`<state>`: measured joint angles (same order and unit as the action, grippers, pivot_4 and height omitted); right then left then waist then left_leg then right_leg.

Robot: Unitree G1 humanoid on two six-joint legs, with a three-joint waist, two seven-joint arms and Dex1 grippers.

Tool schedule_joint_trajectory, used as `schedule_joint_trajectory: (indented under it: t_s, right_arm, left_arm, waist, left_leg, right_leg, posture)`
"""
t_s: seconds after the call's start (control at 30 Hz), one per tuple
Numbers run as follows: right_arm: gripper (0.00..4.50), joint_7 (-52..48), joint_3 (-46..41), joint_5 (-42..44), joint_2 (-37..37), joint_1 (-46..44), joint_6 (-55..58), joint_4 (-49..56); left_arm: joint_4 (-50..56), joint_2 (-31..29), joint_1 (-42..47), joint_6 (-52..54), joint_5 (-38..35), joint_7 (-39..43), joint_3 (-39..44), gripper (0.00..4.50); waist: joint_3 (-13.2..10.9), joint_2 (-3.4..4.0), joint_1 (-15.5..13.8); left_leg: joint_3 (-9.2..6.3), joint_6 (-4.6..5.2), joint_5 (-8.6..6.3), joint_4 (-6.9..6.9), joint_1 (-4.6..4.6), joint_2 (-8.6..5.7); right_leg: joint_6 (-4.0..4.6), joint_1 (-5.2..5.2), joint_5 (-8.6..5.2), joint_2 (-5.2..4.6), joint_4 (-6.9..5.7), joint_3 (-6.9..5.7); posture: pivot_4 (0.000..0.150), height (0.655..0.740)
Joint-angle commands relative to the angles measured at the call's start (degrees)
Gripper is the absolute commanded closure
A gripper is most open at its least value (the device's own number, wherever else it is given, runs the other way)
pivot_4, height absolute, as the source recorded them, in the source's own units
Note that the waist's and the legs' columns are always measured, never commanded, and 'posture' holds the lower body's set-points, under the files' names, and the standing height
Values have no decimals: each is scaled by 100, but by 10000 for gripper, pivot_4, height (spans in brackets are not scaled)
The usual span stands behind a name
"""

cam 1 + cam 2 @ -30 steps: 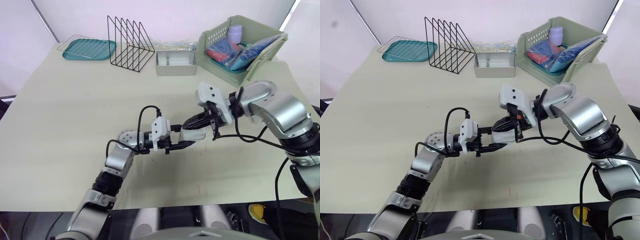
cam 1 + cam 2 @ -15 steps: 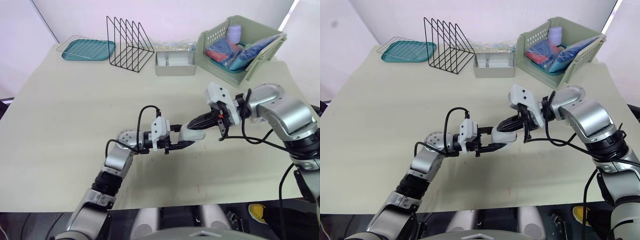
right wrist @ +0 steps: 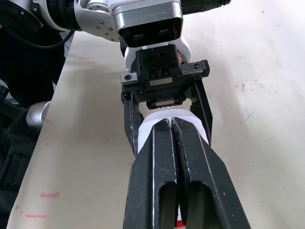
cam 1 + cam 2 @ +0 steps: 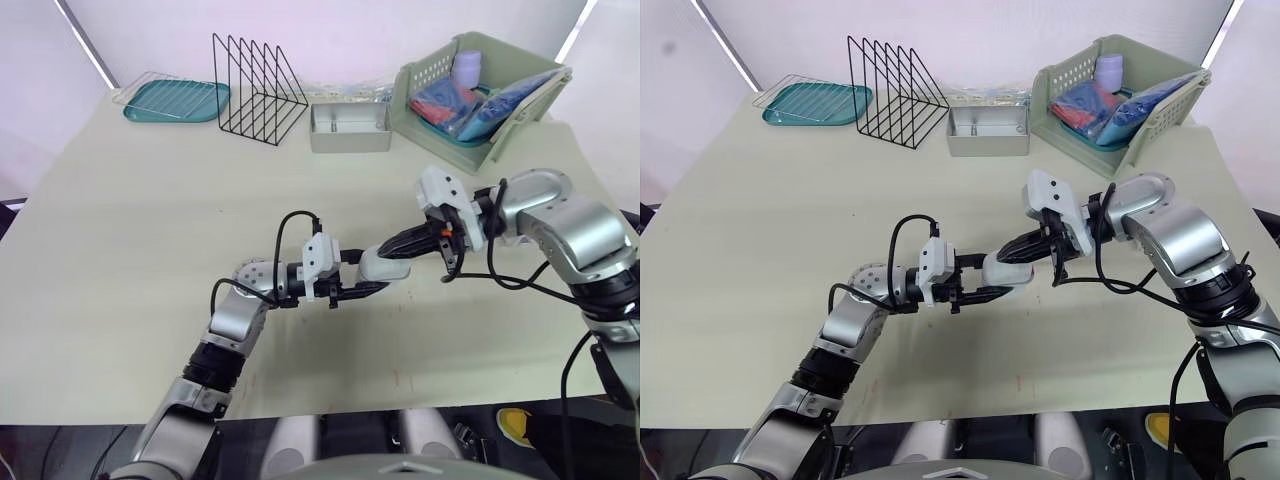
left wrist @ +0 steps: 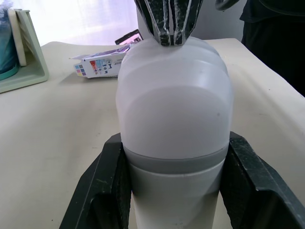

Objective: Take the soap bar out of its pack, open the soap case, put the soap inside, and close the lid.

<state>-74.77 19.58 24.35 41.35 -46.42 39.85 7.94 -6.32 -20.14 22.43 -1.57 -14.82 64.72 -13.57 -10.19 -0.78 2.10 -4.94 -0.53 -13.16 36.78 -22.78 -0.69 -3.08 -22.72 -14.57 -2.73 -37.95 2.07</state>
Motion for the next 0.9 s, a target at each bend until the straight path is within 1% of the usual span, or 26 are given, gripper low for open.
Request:
schedule_joint_trajectory:
  t_s: [0.03,0.37,0.5,0.57,0.9]
  right_arm:
    - [44611,30,278,-452,230,239,46,-300]
    - [44611,92,381,-608,221,391,-147,-545]
    - [44611,82,397,-713,146,447,-176,-628]
    - [44611,56,387,-778,106,478,-191,-641]
    - [44611,81,175,-772,-54,510,-184,-694]
  left_arm:
    - [68,-89,0,-5,-24,70,16,25838]
    - [96,-82,-2,1,-27,49,-14,25838]
    - [105,-93,-3,5,-30,45,-18,25838]
    - [114,-99,-8,8,-33,44,-19,25838]
    - [106,-104,-32,12,-39,40,-16,25838]
  waist:
    - [0,0,0]
    - [10,-3,10]
    - [16,-18,-1]
    - [26,8,30]
    - [26,8,26]
  left_leg:
    - [0,0,0,0,0,0]
    - [1,0,0,1,11,1]
    - [-4,0,0,1,10,5]
    - [2,0,0,1,5,4]
    - [6,0,0,0,13,10]
  right_leg:
    - [0,0,0,0,0,0]
    - [0,10,0,0,1,-1]
    - [1,11,-1,5,2,-8]
    - [0,4,0,2,2,5]
    - [0,9,0,8,1,4]
  posture:
    - [1500,7400]
    - [1500,7400]
    - [1500,7400]
    - [1500,7400]
    - [1500,7400]
